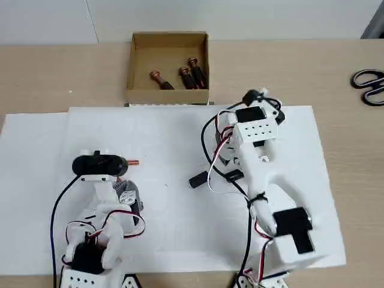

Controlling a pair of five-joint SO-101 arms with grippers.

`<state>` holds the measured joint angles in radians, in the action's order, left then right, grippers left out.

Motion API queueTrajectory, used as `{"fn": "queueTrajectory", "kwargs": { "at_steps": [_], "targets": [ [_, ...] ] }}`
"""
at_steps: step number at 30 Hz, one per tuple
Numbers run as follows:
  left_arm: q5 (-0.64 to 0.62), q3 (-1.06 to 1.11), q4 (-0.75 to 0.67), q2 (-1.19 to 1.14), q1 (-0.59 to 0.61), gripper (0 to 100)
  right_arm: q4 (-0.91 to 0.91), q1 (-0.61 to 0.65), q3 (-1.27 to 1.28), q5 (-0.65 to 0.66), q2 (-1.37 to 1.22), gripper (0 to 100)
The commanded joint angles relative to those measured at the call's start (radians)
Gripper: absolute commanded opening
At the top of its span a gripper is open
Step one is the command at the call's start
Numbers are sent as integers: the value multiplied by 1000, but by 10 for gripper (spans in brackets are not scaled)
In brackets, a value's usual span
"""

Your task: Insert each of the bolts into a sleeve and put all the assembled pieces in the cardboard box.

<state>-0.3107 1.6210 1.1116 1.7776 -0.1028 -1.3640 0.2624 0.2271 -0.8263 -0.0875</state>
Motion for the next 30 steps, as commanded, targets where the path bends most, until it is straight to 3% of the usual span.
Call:
{"fn": "queueTrajectory", "kwargs": {
  "at_steps": [1, 20, 30],
  "targets": [
    [2, -4, -25, 9, 6, 6, 13, -10, -12, -5, -42, 300],
    [2, -4, -25, 9, 6, 6, 84, -10, -14, -3, -137, 23],
    [2, -4, -25, 9, 6, 6, 67, -10, -21, 0, -114, 2]
  ]
}}
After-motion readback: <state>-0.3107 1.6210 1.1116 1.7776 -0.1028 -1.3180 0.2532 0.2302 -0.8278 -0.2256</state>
